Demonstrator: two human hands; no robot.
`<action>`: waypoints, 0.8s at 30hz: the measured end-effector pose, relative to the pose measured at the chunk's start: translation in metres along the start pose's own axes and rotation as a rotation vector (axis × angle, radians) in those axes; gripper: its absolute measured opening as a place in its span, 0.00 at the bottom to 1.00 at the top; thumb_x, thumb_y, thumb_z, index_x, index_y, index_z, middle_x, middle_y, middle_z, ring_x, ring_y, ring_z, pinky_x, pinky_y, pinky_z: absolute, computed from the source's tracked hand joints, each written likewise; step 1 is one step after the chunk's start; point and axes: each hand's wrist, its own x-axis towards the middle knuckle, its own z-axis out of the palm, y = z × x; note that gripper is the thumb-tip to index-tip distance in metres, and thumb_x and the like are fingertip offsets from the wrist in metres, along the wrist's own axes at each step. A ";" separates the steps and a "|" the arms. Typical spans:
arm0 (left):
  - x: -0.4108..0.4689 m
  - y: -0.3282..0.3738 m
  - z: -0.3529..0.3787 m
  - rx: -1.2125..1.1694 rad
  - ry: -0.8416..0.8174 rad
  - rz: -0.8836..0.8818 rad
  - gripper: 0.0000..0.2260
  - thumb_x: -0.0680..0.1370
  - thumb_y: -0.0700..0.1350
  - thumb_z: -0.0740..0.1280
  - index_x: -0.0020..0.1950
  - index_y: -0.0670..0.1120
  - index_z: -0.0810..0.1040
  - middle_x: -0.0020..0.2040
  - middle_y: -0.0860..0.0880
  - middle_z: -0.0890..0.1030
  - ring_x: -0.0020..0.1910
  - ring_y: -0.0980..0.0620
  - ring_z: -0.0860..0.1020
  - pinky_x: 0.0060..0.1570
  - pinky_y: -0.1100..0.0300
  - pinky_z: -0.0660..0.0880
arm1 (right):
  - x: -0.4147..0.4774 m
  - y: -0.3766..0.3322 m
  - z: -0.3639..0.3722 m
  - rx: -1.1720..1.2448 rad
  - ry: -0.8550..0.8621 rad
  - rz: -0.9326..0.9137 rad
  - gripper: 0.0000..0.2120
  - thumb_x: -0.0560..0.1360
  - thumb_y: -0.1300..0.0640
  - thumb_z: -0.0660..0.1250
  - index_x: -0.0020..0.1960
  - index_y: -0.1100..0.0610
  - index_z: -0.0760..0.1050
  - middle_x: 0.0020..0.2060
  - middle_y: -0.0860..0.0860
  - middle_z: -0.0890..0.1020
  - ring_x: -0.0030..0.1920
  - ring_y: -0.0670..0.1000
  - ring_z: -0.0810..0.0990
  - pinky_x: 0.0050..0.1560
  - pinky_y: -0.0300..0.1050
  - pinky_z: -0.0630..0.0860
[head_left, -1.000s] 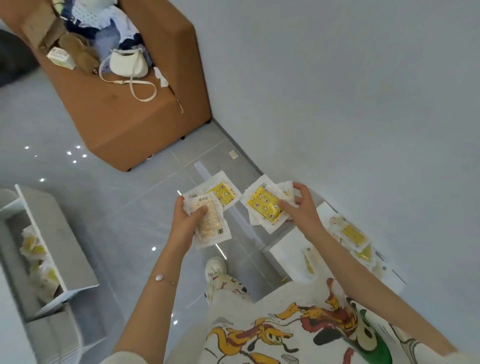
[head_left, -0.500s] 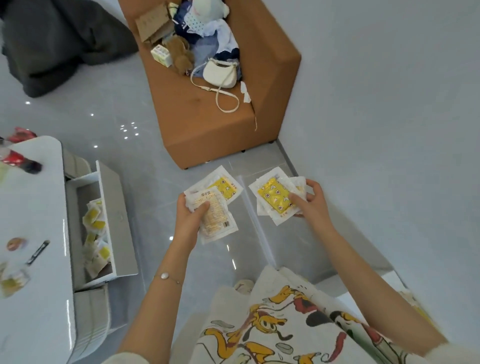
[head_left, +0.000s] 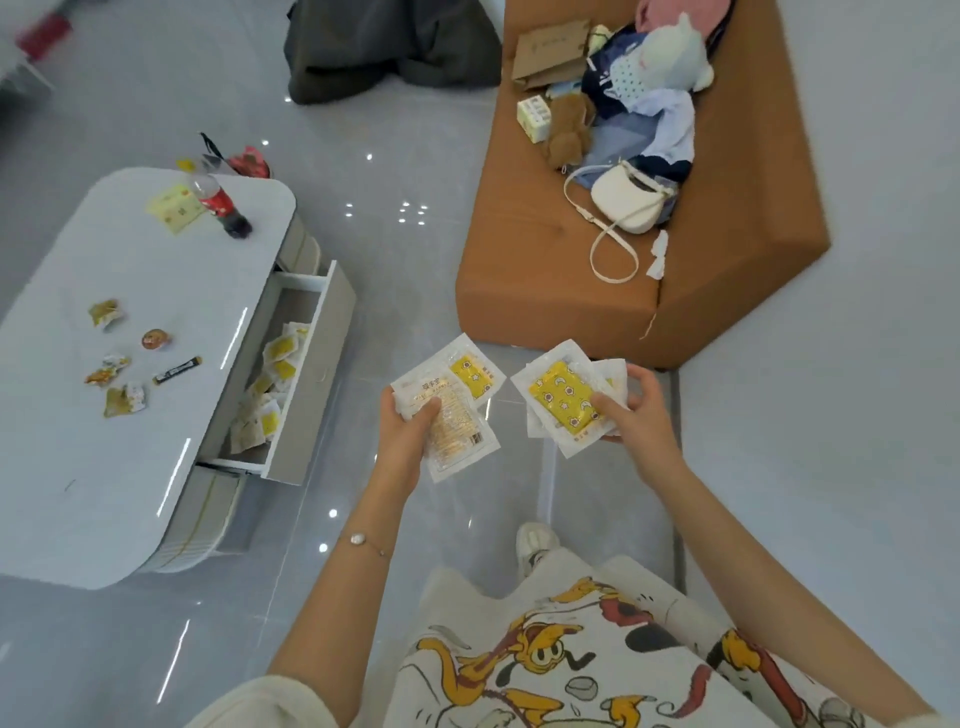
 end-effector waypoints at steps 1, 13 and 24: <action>0.002 0.001 0.001 -0.030 0.030 -0.002 0.20 0.78 0.39 0.68 0.66 0.49 0.65 0.61 0.47 0.77 0.57 0.47 0.80 0.54 0.45 0.79 | 0.009 -0.007 0.004 -0.020 -0.037 0.000 0.23 0.75 0.62 0.69 0.65 0.50 0.64 0.51 0.49 0.81 0.44 0.48 0.84 0.34 0.41 0.80; 0.034 0.007 -0.042 -0.261 0.402 0.000 0.18 0.77 0.38 0.68 0.63 0.50 0.66 0.58 0.49 0.79 0.54 0.49 0.81 0.51 0.48 0.80 | 0.102 -0.057 0.108 -0.163 -0.392 -0.041 0.22 0.75 0.65 0.68 0.64 0.52 0.65 0.57 0.55 0.80 0.48 0.53 0.83 0.35 0.41 0.81; 0.134 0.033 -0.160 -0.361 0.571 0.001 0.22 0.77 0.38 0.69 0.67 0.46 0.65 0.59 0.47 0.78 0.54 0.48 0.80 0.50 0.49 0.80 | 0.184 -0.092 0.289 -0.241 -0.531 -0.044 0.26 0.74 0.64 0.69 0.68 0.54 0.64 0.58 0.53 0.78 0.51 0.52 0.83 0.36 0.43 0.81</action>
